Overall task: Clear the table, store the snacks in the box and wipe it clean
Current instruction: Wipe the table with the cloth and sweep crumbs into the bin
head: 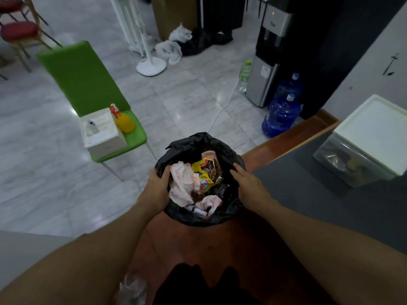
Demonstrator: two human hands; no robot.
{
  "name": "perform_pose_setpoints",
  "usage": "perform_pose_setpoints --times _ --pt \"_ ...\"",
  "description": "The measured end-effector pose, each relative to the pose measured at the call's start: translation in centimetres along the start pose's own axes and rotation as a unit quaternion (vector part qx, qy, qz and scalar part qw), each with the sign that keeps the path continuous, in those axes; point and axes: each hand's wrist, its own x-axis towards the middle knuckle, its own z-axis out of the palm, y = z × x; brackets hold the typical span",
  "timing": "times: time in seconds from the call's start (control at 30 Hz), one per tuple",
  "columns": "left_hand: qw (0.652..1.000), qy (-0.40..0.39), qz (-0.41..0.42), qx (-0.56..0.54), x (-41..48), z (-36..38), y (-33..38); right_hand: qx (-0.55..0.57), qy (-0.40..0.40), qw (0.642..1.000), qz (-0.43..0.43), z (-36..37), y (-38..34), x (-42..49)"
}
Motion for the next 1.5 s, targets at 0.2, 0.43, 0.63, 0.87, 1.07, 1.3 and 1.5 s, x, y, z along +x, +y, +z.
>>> perform_pose_setpoints --times 0.2,0.43,0.63,0.87,1.07,1.3,1.5 --pt "1.000 0.001 0.003 -0.010 5.7 -0.1 -0.5 0.008 -0.006 1.000 -0.005 -1.1 1.8 6.1" --pt "0.999 -0.033 0.032 -0.009 14.7 -0.3 -1.5 0.025 -0.005 0.999 0.046 -1.5 3.3 12.5" --pt "0.996 -0.053 0.074 0.001 21.3 0.0 -1.9 0.040 0.000 0.995 0.096 -1.7 4.3 16.3" --pt "0.993 -0.072 0.089 0.000 26.6 1.9 -0.3 0.022 -0.017 0.989 0.143 -1.9 7.6 19.2" --pt "0.993 -0.091 0.076 0.014 29.8 5.3 1.7 0.013 -0.025 0.985 0.168 -0.8 11.9 21.5" --pt "0.992 -0.096 0.075 0.010 33.0 13.1 3.1 -0.013 -0.088 0.970 0.227 3.4 17.9 24.1" --pt "0.987 -0.143 0.066 0.015 36.6 22.0 2.8 -0.015 -0.130 0.960 0.249 8.4 23.5 27.3"
